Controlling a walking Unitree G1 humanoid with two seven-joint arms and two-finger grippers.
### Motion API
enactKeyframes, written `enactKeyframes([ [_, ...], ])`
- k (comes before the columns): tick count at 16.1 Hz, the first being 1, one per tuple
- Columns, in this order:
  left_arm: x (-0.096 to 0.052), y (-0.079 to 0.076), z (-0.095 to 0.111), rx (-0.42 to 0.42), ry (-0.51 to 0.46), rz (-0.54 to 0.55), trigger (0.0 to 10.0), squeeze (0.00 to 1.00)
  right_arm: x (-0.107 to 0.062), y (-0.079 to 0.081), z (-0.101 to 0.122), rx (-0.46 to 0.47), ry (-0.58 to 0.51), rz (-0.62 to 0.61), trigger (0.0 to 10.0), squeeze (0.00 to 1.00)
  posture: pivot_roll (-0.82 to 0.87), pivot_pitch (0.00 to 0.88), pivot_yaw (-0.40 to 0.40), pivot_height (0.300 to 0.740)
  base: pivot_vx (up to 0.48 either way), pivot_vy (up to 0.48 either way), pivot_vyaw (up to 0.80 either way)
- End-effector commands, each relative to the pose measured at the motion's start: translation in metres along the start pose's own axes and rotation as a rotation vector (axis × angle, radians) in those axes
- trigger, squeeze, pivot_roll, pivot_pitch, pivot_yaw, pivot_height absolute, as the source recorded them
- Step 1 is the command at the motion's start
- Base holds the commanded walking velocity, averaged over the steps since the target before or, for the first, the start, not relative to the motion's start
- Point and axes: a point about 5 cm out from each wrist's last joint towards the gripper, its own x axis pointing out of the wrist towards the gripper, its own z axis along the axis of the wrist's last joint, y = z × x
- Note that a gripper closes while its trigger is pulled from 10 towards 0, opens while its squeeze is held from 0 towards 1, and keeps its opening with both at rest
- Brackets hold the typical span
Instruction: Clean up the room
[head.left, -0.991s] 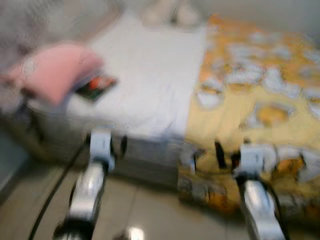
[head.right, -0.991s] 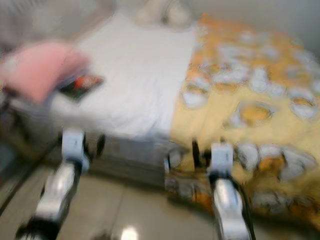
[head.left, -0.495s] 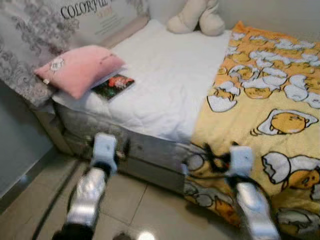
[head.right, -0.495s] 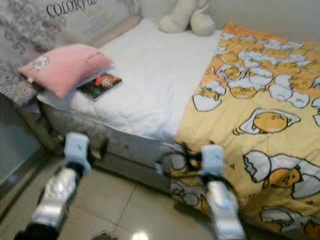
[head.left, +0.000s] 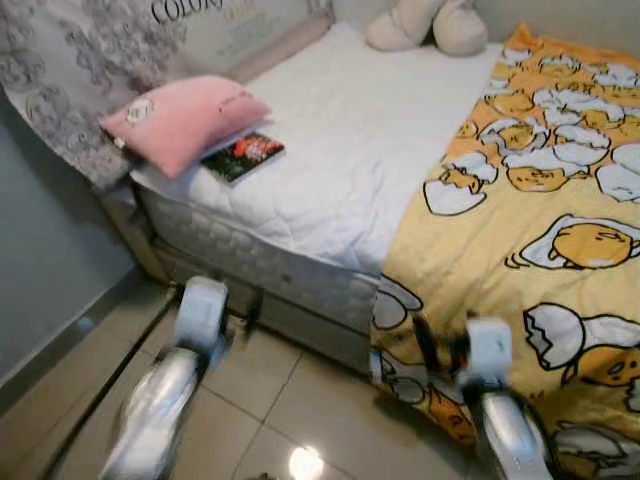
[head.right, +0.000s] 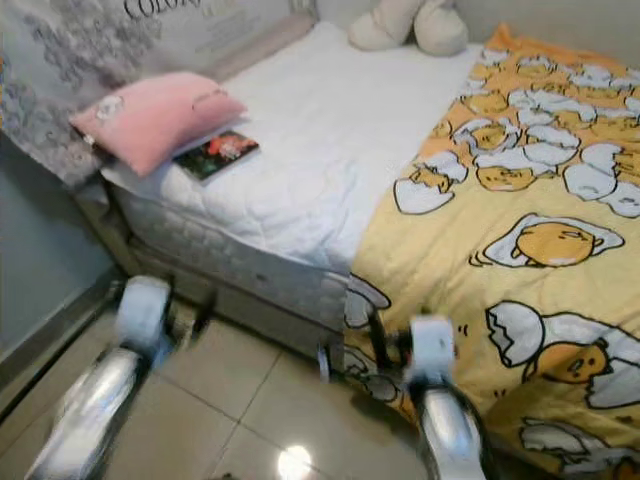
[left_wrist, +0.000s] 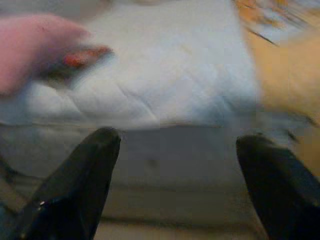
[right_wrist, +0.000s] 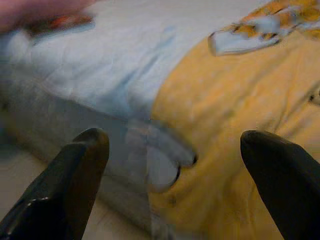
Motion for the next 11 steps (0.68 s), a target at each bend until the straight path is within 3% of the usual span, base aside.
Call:
enactKeyframes([
  [1,-0.001,-0.001,0.0,-0.044,0.008,-0.001,10.0,0.0,-0.003,0.006,-0.002,-0.013,0.006,0.049,10.0,0.0,0.04,0.0,0.028,0.74,0.0,0.0,0.0],
  [2,0.007,-0.001,0.0,-0.12,0.014,0.066,10.0,0.0,-0.005,0.004,-0.004,-0.011,0.014,0.04,10.0,0.0,0.04,0.0,0.031,0.74,0.0,0.0,0.0],
  [3,0.012,-0.001,0.002,-0.117,0.013,0.098,10.0,0.0,-0.005,0.003,-0.003,-0.001,0.012,0.027,10.0,0.0,0.03,0.0,0.03,0.74,0.0,0.0,0.0],
  [4,0.028,-0.004,0.006,-0.099,0.046,0.182,10.0,0.0,0.002,0.004,0.0,0.024,0.001,0.005,10.0,0.0,0.02,0.0,0.03,0.74,0.0,0.0,0.0],
  [6,0.029,-0.006,0.015,-0.096,0.013,0.159,10.0,0.0,0.005,0.011,0.004,0.029,-0.006,0.039,10.0,0.0,0.03,0.0,0.027,0.74,0.0,0.0,0.0],
  [11,0.034,-0.002,0.02,-0.094,0.015,0.205,10.0,0.0,0.011,0.002,0.006,0.059,-0.001,0.038,10.0,0.0,0.03,0.0,0.022,0.74,0.0,0.0,0.0],
])
